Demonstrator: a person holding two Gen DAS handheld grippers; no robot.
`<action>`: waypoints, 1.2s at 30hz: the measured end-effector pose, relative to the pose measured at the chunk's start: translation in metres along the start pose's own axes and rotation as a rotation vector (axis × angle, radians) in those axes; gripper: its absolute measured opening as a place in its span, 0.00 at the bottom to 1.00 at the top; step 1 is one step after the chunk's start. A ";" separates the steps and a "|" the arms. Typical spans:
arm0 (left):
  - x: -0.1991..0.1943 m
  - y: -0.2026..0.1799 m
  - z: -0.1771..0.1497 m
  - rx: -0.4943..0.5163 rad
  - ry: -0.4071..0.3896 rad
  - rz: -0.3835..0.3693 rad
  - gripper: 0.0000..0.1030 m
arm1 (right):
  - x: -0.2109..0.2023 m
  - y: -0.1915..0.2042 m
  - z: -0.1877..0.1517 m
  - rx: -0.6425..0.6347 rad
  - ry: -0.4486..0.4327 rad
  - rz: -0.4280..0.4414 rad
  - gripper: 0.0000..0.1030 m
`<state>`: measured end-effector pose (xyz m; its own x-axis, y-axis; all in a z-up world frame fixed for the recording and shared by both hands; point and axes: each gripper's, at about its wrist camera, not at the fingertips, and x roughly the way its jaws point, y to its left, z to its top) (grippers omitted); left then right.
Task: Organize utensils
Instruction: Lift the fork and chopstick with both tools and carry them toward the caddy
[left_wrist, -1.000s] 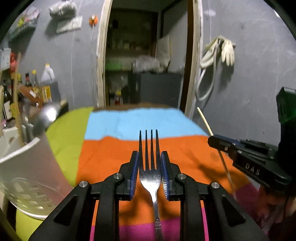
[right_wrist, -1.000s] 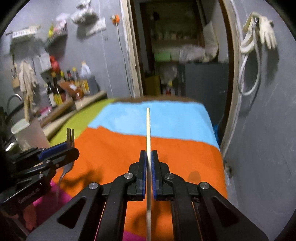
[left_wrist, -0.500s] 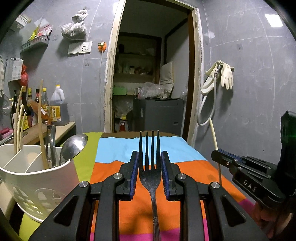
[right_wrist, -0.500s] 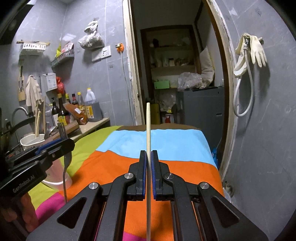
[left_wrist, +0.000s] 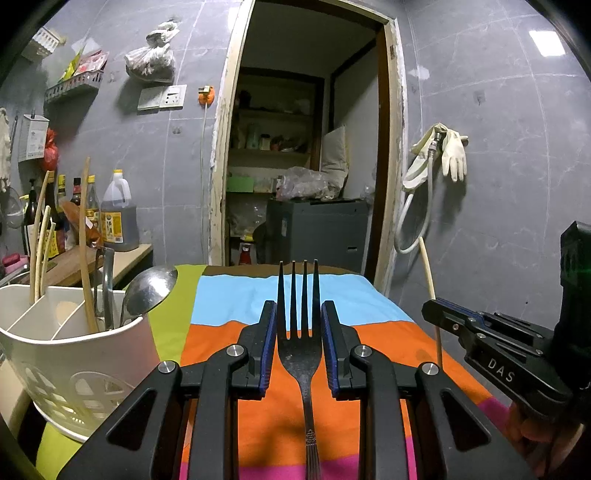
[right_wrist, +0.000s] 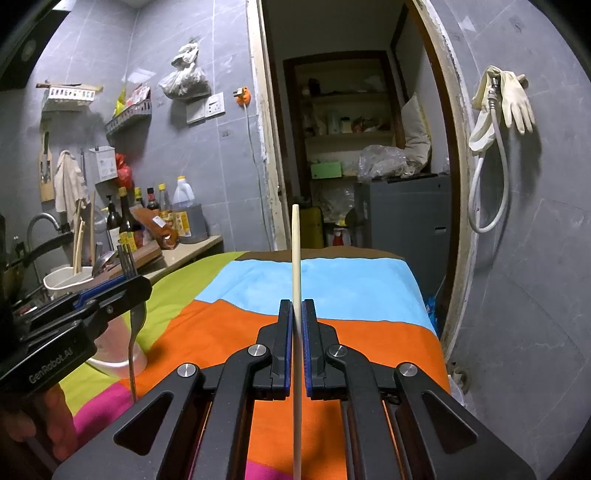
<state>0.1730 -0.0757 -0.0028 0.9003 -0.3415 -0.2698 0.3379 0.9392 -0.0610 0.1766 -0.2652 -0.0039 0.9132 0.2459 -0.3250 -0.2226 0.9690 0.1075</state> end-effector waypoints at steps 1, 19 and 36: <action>-0.001 0.001 0.000 -0.002 -0.003 -0.001 0.19 | 0.000 0.000 0.000 0.000 -0.003 0.000 0.03; -0.011 0.006 0.002 -0.018 -0.066 0.024 0.19 | -0.005 0.003 -0.001 -0.003 -0.023 0.010 0.03; -0.025 -0.001 0.005 0.003 -0.119 0.018 0.19 | -0.008 0.008 -0.001 -0.010 -0.040 0.016 0.03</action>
<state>0.1516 -0.0684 0.0089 0.9325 -0.3262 -0.1548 0.3216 0.9453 -0.0546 0.1669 -0.2591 -0.0011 0.9223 0.2606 -0.2853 -0.2408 0.9651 0.1032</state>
